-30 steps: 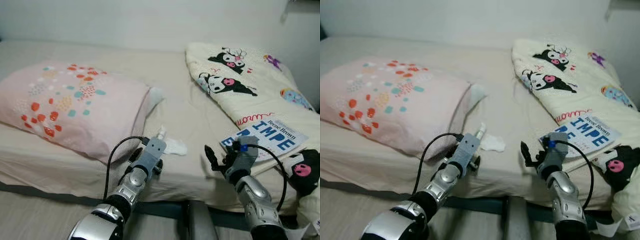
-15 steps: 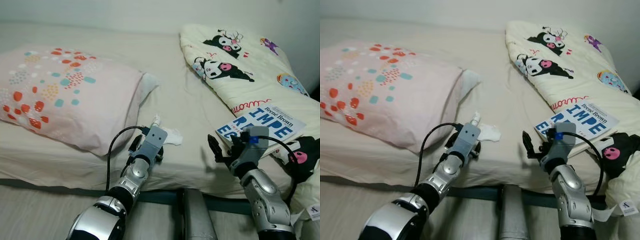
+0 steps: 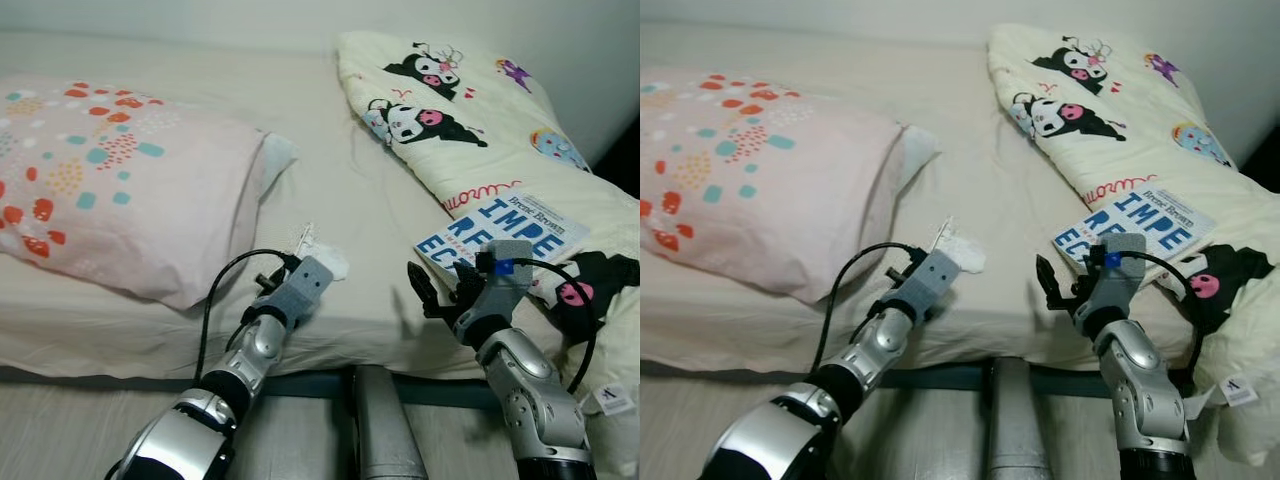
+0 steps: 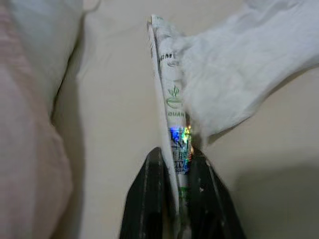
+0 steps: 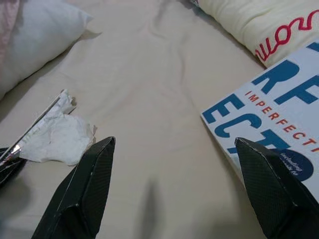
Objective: Clean up the room
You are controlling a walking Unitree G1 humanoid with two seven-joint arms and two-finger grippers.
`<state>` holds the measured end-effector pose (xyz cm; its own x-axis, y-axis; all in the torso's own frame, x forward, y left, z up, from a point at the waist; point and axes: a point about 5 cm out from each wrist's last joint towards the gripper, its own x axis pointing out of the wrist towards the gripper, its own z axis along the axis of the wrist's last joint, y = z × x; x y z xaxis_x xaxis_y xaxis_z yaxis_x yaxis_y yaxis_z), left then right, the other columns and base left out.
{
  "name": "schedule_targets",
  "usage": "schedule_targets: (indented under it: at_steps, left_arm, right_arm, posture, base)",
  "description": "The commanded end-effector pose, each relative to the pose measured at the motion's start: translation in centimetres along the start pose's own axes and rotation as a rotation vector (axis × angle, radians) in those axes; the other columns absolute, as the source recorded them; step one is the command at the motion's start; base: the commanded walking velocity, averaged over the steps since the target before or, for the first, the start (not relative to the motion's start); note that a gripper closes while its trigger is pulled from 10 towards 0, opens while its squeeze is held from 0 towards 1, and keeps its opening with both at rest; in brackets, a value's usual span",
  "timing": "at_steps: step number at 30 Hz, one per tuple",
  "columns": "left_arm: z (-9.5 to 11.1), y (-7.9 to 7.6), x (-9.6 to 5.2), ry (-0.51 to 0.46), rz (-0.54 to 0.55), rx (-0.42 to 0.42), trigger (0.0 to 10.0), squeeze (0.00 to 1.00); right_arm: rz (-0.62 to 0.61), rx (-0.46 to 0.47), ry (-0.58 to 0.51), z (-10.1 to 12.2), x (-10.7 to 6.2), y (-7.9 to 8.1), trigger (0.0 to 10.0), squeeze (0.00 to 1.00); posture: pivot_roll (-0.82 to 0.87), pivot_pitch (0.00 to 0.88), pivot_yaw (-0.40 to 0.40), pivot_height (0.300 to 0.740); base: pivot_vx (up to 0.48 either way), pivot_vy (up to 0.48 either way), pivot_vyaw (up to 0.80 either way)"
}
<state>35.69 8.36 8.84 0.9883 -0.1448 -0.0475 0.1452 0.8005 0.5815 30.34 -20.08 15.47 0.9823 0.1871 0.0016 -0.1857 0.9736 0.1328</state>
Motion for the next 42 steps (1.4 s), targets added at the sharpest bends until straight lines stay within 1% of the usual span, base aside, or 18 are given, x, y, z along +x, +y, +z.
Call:
schedule_targets:
  at_steps: [1,5,9,10,12,16,17,18,19,21,23,24,25,29,32,33,36,42]
  left_arm:
    - [-3.3,0.7,-1.1,0.124,0.017,0.037,0.0,0.00]
    - [-4.0,2.6,-1.1,0.143,0.096,-0.011,0.0,0.00]
    - [-2.0,8.6,0.0,0.042,0.340,-0.183,0.0,0.00]
    - [-2.0,8.6,0.0,0.042,0.340,-0.183,0.0,0.00]
    - [0.2,12.8,-0.3,-0.058,0.467,-0.250,0.0,0.00]
    - [2.6,15.2,-1.7,-0.193,0.470,-0.333,0.0,0.00]
    - [2.6,15.2,-1.7,-0.193,0.470,-0.333,0.0,0.00]
    - [4.1,14.4,-3.2,-0.302,0.308,-0.429,0.0,0.00]
    - [4.1,14.4,-3.2,-0.302,0.308,-0.429,0.0,0.00]
    - [4.6,12.5,-4.9,-0.375,0.082,-0.491,0.0,0.00]
    - [4.1,10.2,-7.0,-0.380,-0.146,-0.499,0.0,0.00]
    - [4.1,10.2,-7.0,-0.380,-0.146,-0.499,0.0,0.00]
    - [3.2,8.4,-9.3,-0.337,-0.332,-0.477,0.0,0.00]
    - [2.5,7.6,-12.0,-0.275,-0.490,-0.447,0.0,0.00]
    - [2.4,7.5,-12.5,-0.263,-0.521,-0.439,0.0,0.00]
    - [2.6,8.1,-12.9,-0.253,-0.496,-0.460,0.0,0.00]
    - [2.9,8.6,-13.1,-0.254,-0.477,-0.498,0.0,0.00]
    - [3.0,8.8,-13.2,-0.272,-0.469,-0.600,0.0,0.00]
  right_arm:
    - [0.036,0.009,-0.005,0.3,0.7,0.7,10.0,0.00]
    - [0.084,0.056,-0.009,0.3,2.0,1.8,10.0,0.00]
    - [0.182,0.086,0.055,-1.4,3.9,3.8,10.0,0.00]
    - [0.182,0.086,0.055,-1.4,3.9,3.8,10.0,0.00]
    - [0.234,0.101,0.083,-2.0,5.2,4.6,10.0,0.00]
    - [0.272,0.098,0.113,-2.3,6.7,5.5,10.0,0.00]
    - [0.272,0.098,0.113,-2.3,6.7,5.5,10.0,0.00]
    - [0.278,0.088,0.140,-2.6,7.7,6.0,10.0,0.00]
    - [0.278,0.088,0.140,-2.6,7.7,6.0,10.0,0.00]
    - [0.277,0.074,0.159,-2.8,8.4,6.4,10.0,0.00]
    - [0.280,0.070,0.173,-2.8,8.9,6.8,10.0,0.00]
    - [0.280,0.070,0.173,-2.8,8.9,6.8,10.0,0.00]
    - [0.296,0.059,0.195,-3.1,9.2,7.4,10.0,0.00]
    - [0.323,0.015,0.235,-3.8,9.4,8.4,10.0,0.00]
    - [0.328,0.004,0.245,-4.0,9.5,8.6,10.0,0.00]
    - [0.288,-0.098,0.304,-5.0,9.4,8.8,0.0,0.00]
    - [0.266,-0.153,0.329,-5.5,9.3,8.8,0.0,0.00]
    - [0.269,-0.130,0.320,-6.0,9.1,8.7,0.0,0.00]
  posture:
    - [-0.22,0.296,-0.057,0.436]
    - [-0.20,0.292,-0.057,0.436]
    - [-0.16,0.291,-0.072,0.436]
    - [-0.16,0.291,-0.072,0.436]
    - [-0.09,0.294,-0.091,0.436]
    - [-0.03,0.301,-0.109,0.436]
    - [-0.03,0.301,-0.109,0.436]
    - [0.02,0.311,-0.121,0.436]
    - [0.02,0.311,-0.121,0.436]
    - [0.06,0.317,-0.125,0.436]
    - [0.09,0.330,-0.132,0.436]
    - [0.09,0.330,-0.132,0.436]
    - [0.10,0.338,-0.136,0.436]
    - [0.13,0.357,-0.138,0.436]
    - [0.13,0.357,-0.138,0.436]
    - [0.14,0.368,-0.136,0.436]
    - [0.13,0.367,-0.136,0.436]
    - [0.13,0.349,-0.130,0.436]
  base:
    - [0.000,0.000,0.00]
    - [0.000,0.000,0.00]
    - [0.000,0.000,0.00]
    - [0.000,0.000,0.00]
    - [0.000,0.000,0.00]
    - [0.000,0.000,0.00]
    - [0.000,0.000,0.00]
    - [0.000,0.000,0.00]
    - [0.000,0.000,0.00]
    - [0.000,0.000,0.00]
    - [0.000,0.000,0.00]
    - [0.000,0.000,0.00]
    - [0.000,0.000,0.00]
    - [0.000,0.000,0.00]
    - [0.000,0.000,0.00]
    - [0.000,0.000,0.00]
    - [0.000,0.000,0.00]
    - [0.000,0.000,0.00]
